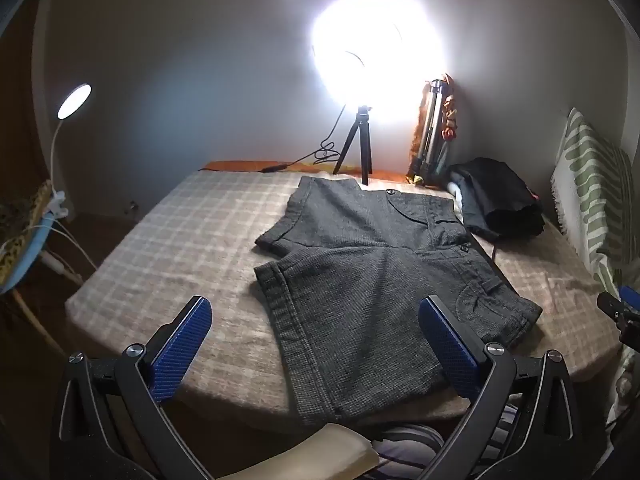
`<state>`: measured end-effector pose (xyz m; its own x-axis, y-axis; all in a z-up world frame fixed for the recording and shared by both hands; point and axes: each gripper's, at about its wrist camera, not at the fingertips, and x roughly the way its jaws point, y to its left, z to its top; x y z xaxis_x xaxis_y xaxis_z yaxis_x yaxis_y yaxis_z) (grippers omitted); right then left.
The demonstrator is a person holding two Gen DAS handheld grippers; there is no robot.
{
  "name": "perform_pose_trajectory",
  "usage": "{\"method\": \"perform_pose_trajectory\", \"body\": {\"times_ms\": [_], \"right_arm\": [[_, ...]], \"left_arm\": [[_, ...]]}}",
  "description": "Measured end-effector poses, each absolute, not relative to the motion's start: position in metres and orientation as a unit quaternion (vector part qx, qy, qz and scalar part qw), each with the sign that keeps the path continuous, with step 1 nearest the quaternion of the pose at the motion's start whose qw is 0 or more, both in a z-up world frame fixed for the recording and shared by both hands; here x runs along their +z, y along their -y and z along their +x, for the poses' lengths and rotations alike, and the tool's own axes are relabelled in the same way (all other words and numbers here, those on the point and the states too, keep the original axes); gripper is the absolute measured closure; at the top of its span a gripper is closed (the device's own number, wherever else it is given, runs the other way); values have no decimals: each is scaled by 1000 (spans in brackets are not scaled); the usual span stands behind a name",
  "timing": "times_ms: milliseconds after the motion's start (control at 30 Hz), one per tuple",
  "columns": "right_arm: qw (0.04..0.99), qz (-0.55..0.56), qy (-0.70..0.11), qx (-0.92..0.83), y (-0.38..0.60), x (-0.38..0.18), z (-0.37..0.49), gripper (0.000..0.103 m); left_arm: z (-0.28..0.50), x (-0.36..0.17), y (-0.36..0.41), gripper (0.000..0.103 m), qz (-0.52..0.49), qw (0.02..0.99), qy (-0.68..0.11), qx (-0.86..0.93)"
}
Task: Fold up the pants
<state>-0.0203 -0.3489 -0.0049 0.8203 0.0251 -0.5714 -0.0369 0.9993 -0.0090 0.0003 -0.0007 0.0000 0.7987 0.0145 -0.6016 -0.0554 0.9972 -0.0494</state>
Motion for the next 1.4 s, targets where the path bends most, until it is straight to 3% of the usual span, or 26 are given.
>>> {"method": "perform_pose_trajectory", "body": {"times_ms": [1400], "right_arm": [[960,-10,-279,0,344,8,-23,0]], "left_arm": [[-2,0,-1,0,-43,948,-316,12]]}}
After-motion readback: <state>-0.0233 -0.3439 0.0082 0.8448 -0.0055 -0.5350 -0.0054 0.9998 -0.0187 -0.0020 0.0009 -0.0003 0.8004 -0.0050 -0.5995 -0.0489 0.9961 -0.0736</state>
